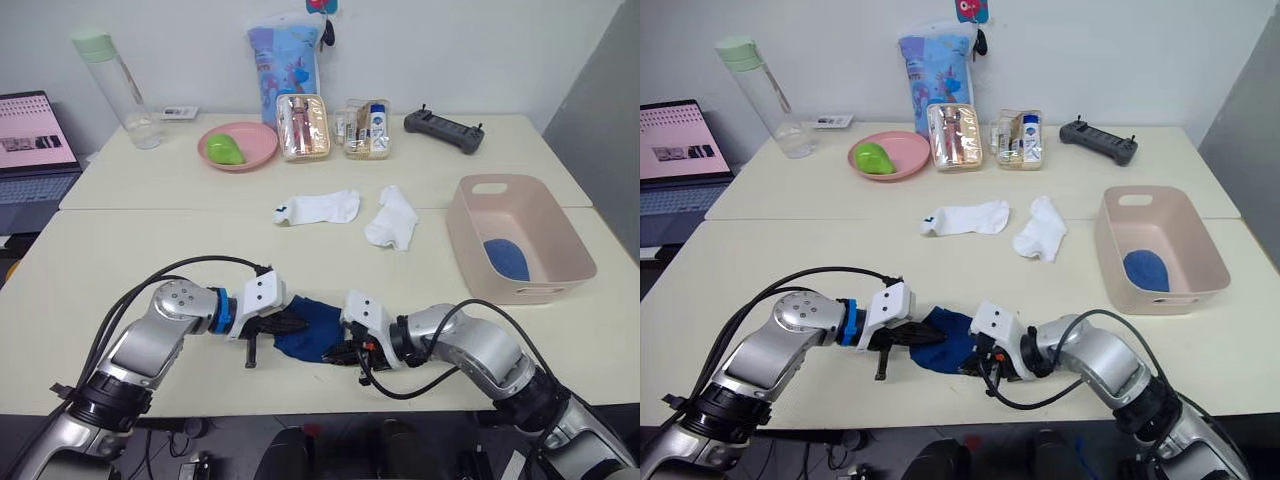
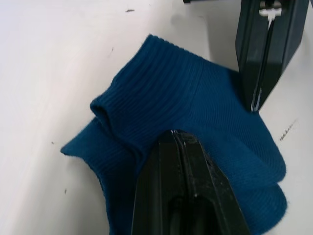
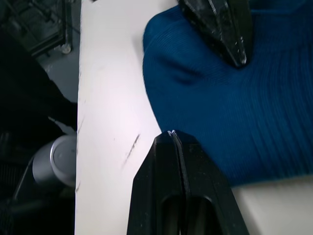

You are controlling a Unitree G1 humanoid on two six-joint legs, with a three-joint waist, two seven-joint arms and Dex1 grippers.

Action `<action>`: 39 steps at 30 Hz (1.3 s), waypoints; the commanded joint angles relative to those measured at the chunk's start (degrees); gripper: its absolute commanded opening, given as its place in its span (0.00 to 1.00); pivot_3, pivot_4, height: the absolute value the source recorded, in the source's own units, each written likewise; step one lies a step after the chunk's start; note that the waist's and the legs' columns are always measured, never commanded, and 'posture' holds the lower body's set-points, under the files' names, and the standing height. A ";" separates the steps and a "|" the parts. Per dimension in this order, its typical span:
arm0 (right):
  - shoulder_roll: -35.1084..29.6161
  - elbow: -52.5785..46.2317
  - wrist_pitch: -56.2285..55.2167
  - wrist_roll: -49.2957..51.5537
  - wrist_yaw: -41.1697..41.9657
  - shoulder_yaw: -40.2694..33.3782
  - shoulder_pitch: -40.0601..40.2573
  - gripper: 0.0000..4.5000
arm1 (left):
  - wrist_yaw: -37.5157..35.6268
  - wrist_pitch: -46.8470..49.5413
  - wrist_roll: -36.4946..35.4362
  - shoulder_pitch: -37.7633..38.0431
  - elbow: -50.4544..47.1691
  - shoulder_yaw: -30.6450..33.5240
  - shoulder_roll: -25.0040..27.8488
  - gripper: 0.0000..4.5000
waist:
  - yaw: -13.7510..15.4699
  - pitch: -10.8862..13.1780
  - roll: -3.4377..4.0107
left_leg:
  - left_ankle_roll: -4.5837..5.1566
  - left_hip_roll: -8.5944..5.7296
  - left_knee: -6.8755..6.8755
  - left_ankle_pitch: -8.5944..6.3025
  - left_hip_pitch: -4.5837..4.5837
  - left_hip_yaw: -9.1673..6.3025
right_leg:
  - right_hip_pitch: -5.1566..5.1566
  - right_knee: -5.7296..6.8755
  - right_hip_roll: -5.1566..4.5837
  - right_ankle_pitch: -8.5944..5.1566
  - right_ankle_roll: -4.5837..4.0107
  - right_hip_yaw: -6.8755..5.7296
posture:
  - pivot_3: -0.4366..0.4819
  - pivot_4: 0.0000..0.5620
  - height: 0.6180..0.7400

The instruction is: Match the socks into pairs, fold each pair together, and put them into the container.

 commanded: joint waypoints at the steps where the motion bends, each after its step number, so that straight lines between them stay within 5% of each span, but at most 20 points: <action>1: -2.07 -1.86 -0.34 -0.41 1.12 -0.24 1.44 0.01 | 0.49 -1.02 0.81 0.51 0.57 0.88 0.68 0.00 | 0.05 -0.01 -0.01 | 0.00 0.00 0.00 0.00 0.00 0.00 | 0.01 -0.01 -0.01 0.00 0.00 0.00 | 0.48 0.27 0.94; 10: -5.43 -12.94 4.20 9.16 -1.11 -16.76 5.59 0.01 | -2.91 -0.14 -6.27 -1.02 -4.25 7.06 3.00 0.00 | 0.06 0.00 -0.02 | 0.00 0.03 0.00 0.00 -0.02 -0.08 | 0.00 0.01 -0.01 0.00 0.00 -0.06 | 0.48 0.27 0.94; 18: -0.86 -13.94 5.69 7.00 -12.40 -20.57 7.20 0.01 | -2.62 -4.13 -0.93 -0.15 -1.04 1.53 1.17 0.00 | 0.09 0.00 -0.02 | 0.00 -0.01 -0.01 0.00 -0.01 0.00 | 0.01 0.01 -0.02 0.00 0.00 0.01 | 0.48 0.27 0.94; 22: 3.08 -8.86 20.47 13.77 -13.72 -23.35 3.24 0.01 | -1.86 -9.91 3.70 -0.03 5.04 -0.85 0.01 0.00 | 0.03 0.00 -0.02 | 0.00 0.00 -0.01 0.00 -0.01 0.03 | -0.01 0.05 0.00 0.01 -0.01 0.04 | 0.48 0.27 0.94; 25: 6.15 -7.61 23.55 16.90 -14.71 -26.80 2.57 0.14 | -3.32 -12.18 4.95 0.78 7.15 -1.31 1.61 0.00 | 0.12 -0.01 -0.02 | 0.00 0.00 -0.02 0.00 -0.02 -0.01 | 0.01 -0.02 -0.02 0.00 -0.01 0.01 | 0.48 0.27 0.94; 34: 15.58 -2.22 38.78 20.56 -19.94 -30.15 0.81 0.85 | -3.70 -9.38 3.17 2.21 4.29 0.08 2.99 0.00 | -0.22 -0.03 0.03 | 0.01 0.05 -0.07 0.00 0.09 0.01 | 0.01 0.06 0.04 0.00 -0.01 0.04 | 0.48 0.27 0.94; 39: 21.50 1.75 39.79 19.75 -23.04 -30.55 -0.15 0.85 | -3.89 -8.60 3.12 1.89 4.03 0.40 3.28 0.00 | -0.21 -0.04 0.03 | 0.01 0.04 -0.07 0.00 0.08 0.02 | 0.01 0.06 0.04 0.00 -0.01 0.07 | 0.48 0.27 0.94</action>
